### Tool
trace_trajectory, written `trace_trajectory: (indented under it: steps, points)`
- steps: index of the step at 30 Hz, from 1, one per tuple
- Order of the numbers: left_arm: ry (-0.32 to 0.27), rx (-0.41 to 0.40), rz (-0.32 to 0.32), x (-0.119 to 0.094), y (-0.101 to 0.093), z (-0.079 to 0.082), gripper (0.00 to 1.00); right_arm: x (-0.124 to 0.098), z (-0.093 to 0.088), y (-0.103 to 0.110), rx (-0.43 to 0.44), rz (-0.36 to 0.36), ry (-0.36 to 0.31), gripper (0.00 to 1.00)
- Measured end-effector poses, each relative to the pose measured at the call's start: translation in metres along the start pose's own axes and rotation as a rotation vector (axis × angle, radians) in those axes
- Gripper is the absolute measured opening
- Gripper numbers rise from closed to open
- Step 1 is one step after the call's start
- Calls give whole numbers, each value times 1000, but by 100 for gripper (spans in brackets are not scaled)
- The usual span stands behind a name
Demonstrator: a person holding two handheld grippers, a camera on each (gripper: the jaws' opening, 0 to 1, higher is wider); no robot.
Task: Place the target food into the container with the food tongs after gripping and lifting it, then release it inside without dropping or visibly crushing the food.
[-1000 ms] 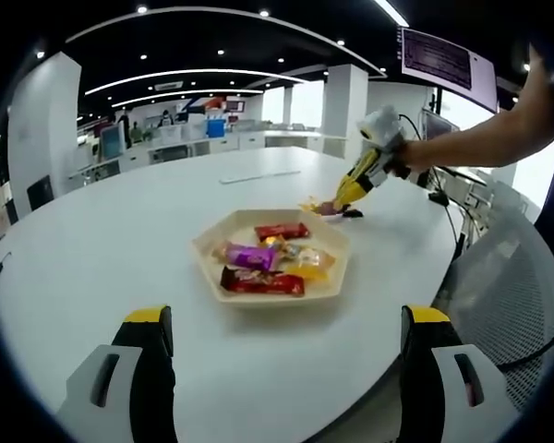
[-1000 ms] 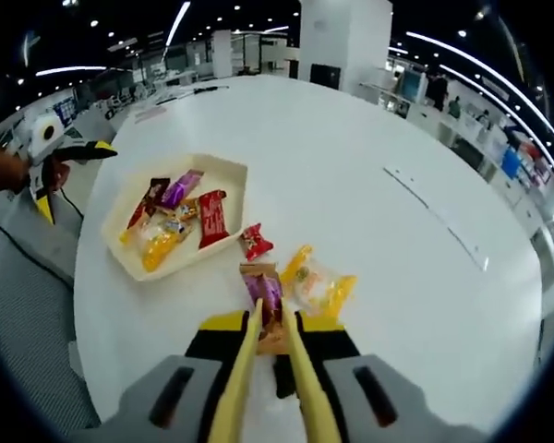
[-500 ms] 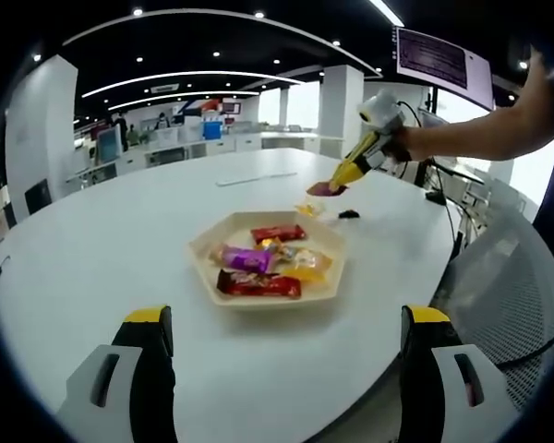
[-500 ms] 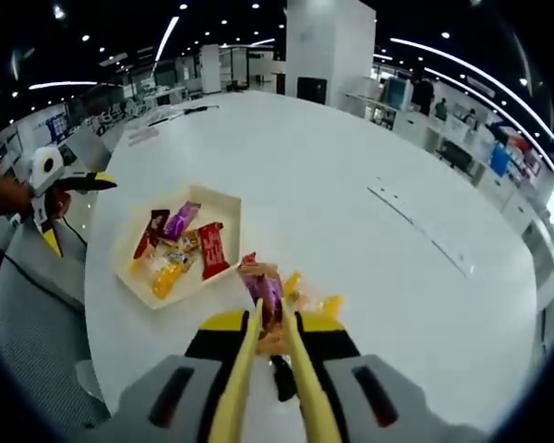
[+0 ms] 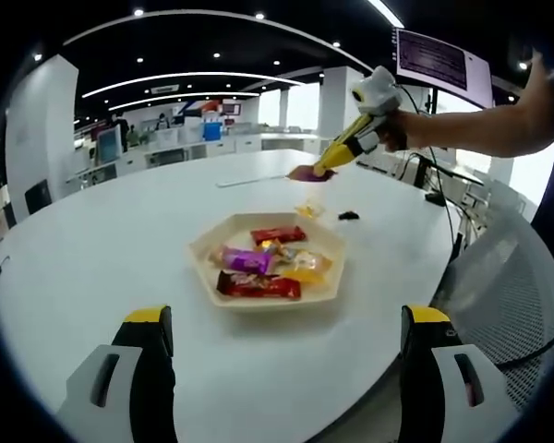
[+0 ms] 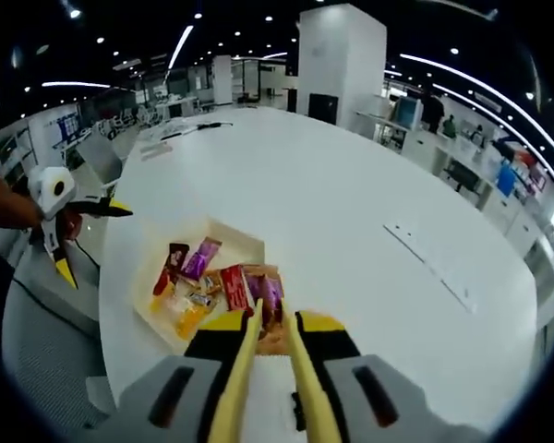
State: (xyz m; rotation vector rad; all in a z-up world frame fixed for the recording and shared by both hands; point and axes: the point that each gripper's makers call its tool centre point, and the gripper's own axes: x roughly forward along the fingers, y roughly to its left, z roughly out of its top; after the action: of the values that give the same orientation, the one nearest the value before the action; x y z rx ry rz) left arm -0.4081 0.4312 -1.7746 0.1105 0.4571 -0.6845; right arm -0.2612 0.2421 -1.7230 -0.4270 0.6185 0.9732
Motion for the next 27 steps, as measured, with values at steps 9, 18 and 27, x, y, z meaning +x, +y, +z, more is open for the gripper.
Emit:
trace_trajectory:
  steps: [9,18,27]
  points:
    - [-7,-1,3,0,0,1,100,16,30,23,-47,39,-13,19]
    - [-13,-2,12,-1,1,3,100,35,59,46,-104,76,-18,19]
    - [-17,-8,18,-2,3,3,100,43,66,58,-103,137,-33,23]
